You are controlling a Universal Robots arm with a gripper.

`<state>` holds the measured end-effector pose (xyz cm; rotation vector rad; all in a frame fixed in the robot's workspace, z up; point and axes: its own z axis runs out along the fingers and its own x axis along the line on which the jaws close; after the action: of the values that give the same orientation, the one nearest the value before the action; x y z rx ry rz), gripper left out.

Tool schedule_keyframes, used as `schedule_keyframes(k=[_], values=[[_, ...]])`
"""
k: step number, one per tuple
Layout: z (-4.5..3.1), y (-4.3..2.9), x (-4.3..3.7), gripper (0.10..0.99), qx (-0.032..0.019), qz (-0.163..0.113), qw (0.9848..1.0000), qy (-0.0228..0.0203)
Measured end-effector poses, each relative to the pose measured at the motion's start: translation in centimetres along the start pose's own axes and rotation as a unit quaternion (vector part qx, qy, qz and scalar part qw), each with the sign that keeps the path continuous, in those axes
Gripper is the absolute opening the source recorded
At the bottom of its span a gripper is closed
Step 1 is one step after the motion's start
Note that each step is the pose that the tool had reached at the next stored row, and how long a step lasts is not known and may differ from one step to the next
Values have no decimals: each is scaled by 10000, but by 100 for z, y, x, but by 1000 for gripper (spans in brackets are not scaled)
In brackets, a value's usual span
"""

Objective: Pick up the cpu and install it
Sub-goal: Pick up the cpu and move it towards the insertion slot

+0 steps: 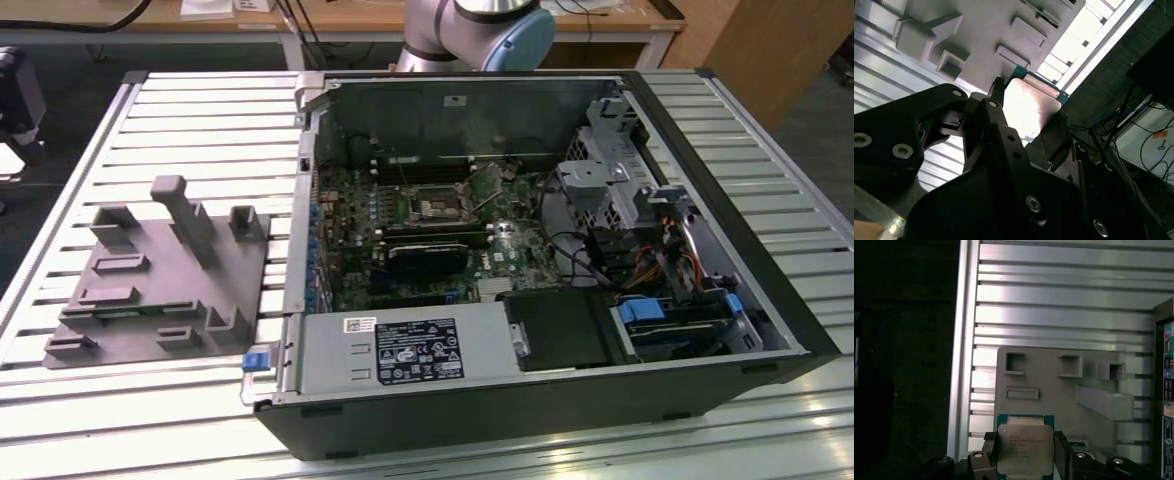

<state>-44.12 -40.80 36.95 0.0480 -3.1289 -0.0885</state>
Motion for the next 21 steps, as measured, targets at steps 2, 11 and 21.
schedule_keyframes(k=[2, 11, 21], values=[[-21, 1, 0, 541, 0, 0, 10000, -1], [-157, 9, 1, 541, 0, 0, 10000, 0], [-310, 18, -13, 541, -1, 0, 10000, -1]])
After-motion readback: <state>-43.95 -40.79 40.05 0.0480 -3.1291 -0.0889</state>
